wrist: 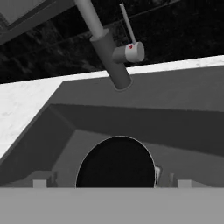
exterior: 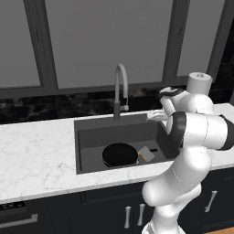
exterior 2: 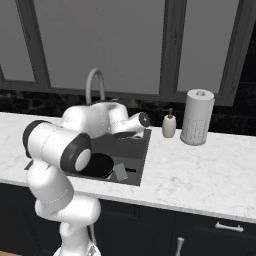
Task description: Pick the pan and sponge and place them into the sink. Then turn on the water.
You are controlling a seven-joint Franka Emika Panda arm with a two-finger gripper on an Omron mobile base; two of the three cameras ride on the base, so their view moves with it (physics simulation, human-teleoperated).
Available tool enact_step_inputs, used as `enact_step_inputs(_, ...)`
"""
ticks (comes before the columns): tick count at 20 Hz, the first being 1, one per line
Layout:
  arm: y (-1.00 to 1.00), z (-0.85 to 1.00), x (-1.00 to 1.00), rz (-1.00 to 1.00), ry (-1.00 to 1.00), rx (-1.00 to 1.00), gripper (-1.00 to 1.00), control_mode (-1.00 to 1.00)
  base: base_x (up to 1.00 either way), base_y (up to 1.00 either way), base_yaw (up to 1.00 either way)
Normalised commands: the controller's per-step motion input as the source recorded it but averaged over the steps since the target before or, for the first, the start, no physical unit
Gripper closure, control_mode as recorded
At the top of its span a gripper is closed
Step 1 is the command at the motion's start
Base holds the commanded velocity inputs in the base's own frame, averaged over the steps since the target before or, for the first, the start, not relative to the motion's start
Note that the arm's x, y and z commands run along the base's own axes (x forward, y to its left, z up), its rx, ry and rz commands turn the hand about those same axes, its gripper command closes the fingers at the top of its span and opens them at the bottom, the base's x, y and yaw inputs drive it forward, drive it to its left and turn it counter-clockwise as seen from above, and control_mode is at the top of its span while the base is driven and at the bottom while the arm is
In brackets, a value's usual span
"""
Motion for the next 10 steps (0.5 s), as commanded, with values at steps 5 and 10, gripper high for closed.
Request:
enact_step_inputs(5, 0.00, 0.09, 0.17, -0.04, 0.00, 0.10, -1.00, -1.00, 0.00, 0.00, 0.00)
enact_step_inputs(10, 0.00, 0.00, 0.04, 0.00, 0.00, 0.00, -1.00, -1.00, 0.00, 0.00, 0.00)
